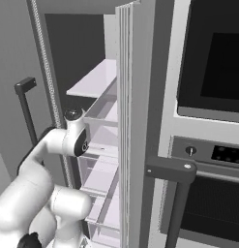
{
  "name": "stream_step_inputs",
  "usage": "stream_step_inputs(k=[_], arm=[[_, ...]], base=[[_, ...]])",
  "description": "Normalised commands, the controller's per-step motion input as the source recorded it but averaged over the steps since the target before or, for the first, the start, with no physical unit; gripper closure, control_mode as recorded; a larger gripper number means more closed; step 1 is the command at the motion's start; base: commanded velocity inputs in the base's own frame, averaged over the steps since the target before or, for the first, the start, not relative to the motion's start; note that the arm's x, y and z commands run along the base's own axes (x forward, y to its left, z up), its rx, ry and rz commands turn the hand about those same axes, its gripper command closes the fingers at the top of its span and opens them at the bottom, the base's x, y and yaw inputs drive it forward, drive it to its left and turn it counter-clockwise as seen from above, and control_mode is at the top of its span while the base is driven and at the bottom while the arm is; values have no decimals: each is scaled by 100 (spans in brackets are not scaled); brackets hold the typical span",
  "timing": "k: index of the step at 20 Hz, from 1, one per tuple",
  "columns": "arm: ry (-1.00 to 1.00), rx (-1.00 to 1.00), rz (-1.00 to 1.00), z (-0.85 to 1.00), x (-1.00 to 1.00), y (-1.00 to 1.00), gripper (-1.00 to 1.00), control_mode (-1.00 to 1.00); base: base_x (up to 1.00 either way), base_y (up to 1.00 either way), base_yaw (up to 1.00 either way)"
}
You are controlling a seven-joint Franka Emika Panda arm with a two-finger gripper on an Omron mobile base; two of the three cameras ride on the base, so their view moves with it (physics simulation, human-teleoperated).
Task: Grab a lemon wedge from the fridge and one ice cube from the ice bowl, and put them in the glass of lemonade.
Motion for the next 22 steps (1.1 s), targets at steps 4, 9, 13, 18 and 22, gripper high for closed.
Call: stream_step_inputs(k=[4,9,13,18,22], arm=[[0,0,7,1,67,0,-100,-100],[0,0,1,-6,34,-1,-100,-100],[0,0,0,-31,16,0,-100,-100],[0,0,0,-22,16,-1,-100,-100],[0,0,0,-13,16,-2,-100,-100]], base=[[0,0,0],[0,0,0],[0,0,0],[0,0,0],[0,0,0]])
